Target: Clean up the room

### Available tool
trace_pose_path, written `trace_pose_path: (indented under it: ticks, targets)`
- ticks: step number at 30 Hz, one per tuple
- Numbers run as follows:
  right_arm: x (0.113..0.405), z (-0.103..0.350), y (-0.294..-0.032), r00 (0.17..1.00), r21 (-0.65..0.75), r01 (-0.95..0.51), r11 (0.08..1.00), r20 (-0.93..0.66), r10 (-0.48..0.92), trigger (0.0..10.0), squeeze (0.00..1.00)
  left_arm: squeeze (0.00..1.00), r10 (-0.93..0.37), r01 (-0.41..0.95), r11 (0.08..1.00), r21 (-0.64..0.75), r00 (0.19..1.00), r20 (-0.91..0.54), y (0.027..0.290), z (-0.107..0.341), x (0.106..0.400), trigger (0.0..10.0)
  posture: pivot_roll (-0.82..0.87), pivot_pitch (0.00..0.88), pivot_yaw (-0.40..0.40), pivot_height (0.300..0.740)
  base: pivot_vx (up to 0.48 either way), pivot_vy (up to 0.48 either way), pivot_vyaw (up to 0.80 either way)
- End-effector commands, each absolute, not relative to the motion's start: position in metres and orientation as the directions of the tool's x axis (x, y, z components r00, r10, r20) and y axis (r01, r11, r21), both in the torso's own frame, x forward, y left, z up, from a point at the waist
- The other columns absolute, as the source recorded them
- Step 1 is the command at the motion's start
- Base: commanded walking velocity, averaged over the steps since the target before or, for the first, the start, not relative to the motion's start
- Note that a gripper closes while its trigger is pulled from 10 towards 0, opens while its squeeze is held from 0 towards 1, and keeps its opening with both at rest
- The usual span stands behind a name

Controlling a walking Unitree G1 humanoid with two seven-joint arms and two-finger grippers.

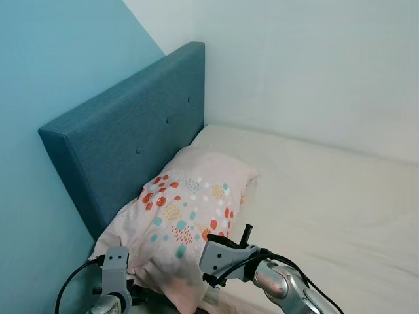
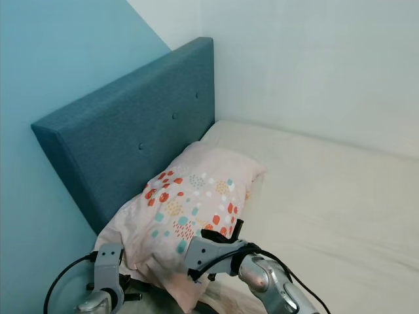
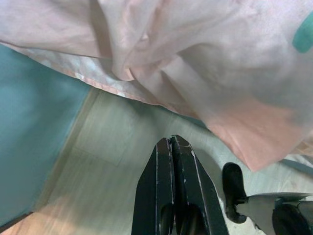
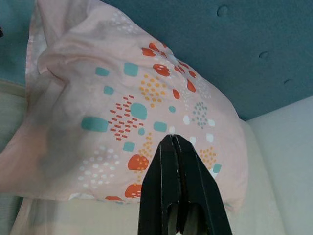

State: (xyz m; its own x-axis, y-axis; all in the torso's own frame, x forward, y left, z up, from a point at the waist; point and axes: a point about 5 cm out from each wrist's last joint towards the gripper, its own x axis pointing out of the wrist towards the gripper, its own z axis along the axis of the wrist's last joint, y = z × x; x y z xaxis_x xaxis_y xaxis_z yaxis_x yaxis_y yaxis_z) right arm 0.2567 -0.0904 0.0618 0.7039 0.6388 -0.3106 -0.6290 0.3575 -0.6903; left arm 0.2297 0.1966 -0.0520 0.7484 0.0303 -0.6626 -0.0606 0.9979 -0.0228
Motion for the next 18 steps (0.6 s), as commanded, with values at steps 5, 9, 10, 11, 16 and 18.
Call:
trace_pose_path:
  ticks: [5, 9, 10, 11, 16, 18]
  targets:
    - [0.2563, 0.0623, -0.0823, 0.669, -0.707, -0.646, 0.288, -0.343, 0.659, 10.0, 0.0, 0.0, 0.055, -0.073, 0.997, 0.001, 0.751, -0.658, 0.2079, -0.0503, 0.2293, 10.0, -0.1, 0.02, 0.011, 0.74, 0.0, 0.0, 0.0]
    - [0.2557, 0.0669, -0.0855, 0.672, -0.661, -0.665, 0.349, -0.325, 0.666, 10.0, 0.0, 0.0, 0.056, -0.07, 0.997, 0.006, 0.746, -0.663, 0.2099, -0.0525, 0.2249, 10.0, -0.1, 0.022, 0.02, 0.74, 0.0, 0.0, 0.0]
    - [0.2559, 0.0673, -0.086, 0.674, -0.657, -0.665, 0.355, -0.324, 0.663, 10.0, 0.0, 0.0, 0.055, -0.068, 0.998, 0.007, 0.743, -0.667, 0.21, -0.0532, 0.2238, 10.0, -0.1, 0.023, 0.025, 0.74, 0.0, 0.0, 0.0]
    - [0.256, 0.0673, -0.086, 0.676, -0.658, -0.664, 0.355, -0.326, 0.661, 10.0, 0.0, 0.0, 0.055, -0.066, 0.998, 0.008, 0.742, -0.669, 0.2101, -0.0536, 0.2234, 10.0, -0.1, 0.023, 0.025, 0.74, 0.0, 0.0, 0.0]
    - [0.2575, 0.0665, -0.0867, 0.672, -0.65, -0.673, 0.353, -0.338, 0.658, 10.0, 0.0, 0.0, 0.044, -0.051, 0.999, 0.008, 0.746, -0.664, 0.2078, -0.0521, 0.2266, 10.0, -0.09, 0.023, 0.032, 0.74, 0.0, 0.0, 0.0]
    - [0.2578, 0.0671, -0.0873, 0.674, -0.652, -0.671, 0.354, -0.336, 0.658, 10.0, 0.0, 0.0, 0.043, -0.05, 0.999, 0.008, 0.748, -0.662, 0.2074, -0.0514, 0.2278, 10.0, -0.09, 0.024, 0.032, 0.74, 0.0, 0.0, 0.0]
